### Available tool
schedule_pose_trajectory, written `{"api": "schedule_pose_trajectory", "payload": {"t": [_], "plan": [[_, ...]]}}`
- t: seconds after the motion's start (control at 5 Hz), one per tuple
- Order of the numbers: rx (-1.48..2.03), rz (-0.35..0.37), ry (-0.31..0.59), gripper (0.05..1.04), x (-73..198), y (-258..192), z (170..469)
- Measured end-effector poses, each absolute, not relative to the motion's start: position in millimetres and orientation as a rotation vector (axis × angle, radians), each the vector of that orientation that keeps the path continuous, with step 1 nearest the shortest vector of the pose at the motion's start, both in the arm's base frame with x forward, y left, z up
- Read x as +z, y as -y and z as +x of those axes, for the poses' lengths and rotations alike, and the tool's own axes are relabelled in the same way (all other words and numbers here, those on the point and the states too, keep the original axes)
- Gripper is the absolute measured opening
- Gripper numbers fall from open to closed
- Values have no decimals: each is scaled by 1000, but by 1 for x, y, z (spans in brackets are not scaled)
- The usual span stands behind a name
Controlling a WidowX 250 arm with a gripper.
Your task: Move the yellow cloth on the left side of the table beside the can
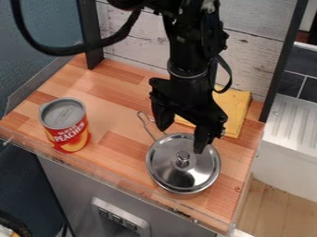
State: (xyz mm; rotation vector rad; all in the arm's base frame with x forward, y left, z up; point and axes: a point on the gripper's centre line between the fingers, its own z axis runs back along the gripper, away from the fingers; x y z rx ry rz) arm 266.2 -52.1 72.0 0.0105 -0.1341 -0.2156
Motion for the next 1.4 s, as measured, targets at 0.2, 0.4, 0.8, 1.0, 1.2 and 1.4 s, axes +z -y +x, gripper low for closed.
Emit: {"api": "schedule_pose_trajectory", "payload": {"t": [0.2,0.4,0.8,1.0,1.2,1.4], "plan": [[-215,12,103,1001,64,52,265],[-202,13,105,1001,55,54,292],[-110,23,155,1001,26,55,365],[-42,37,201,1001,13,55,386],[-13,45,214,1001,5,50,399],[10,59,188,1001,0,27,398]]}}
